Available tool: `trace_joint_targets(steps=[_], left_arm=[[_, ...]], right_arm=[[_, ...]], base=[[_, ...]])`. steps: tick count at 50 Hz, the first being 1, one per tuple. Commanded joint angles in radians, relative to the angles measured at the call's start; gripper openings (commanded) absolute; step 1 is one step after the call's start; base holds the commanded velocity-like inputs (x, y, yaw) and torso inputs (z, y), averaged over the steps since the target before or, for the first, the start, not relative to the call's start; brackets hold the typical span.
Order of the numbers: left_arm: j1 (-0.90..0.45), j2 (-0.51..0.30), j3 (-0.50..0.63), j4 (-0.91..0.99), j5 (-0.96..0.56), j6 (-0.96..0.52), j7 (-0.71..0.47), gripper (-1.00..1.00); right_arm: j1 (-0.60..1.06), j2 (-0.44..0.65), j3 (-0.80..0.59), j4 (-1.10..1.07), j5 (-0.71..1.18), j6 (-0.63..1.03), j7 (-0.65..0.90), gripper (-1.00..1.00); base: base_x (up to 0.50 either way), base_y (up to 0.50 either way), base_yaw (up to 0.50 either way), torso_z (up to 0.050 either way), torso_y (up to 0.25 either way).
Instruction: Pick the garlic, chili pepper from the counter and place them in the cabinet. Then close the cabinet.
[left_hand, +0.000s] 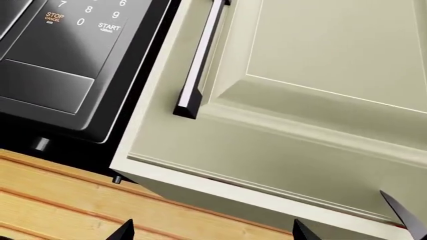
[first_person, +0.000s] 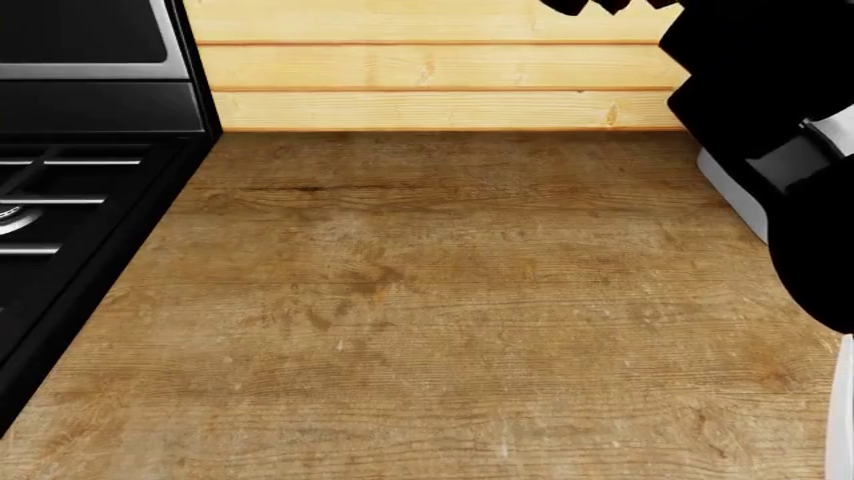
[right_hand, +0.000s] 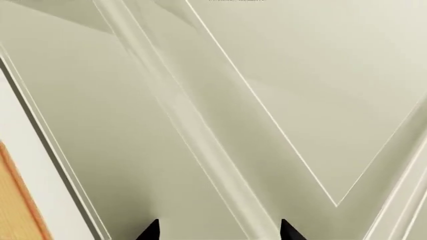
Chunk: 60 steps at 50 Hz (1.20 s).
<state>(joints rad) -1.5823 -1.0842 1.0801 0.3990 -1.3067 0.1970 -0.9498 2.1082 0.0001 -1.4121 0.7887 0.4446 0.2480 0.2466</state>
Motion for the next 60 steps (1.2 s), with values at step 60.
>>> trace_joint_targets(steps=[60], left_arm=[[0.04, 0.086, 0.003, -0.044, 0.035, -0.008, 0.018, 1.0]], right_arm=[[-0.198, 0.334, 0.065, -0.529, 0.333, 0.792, 0.07, 1.0]], base=[[0.0, 0.0, 0.0, 0.0, 0.0]])
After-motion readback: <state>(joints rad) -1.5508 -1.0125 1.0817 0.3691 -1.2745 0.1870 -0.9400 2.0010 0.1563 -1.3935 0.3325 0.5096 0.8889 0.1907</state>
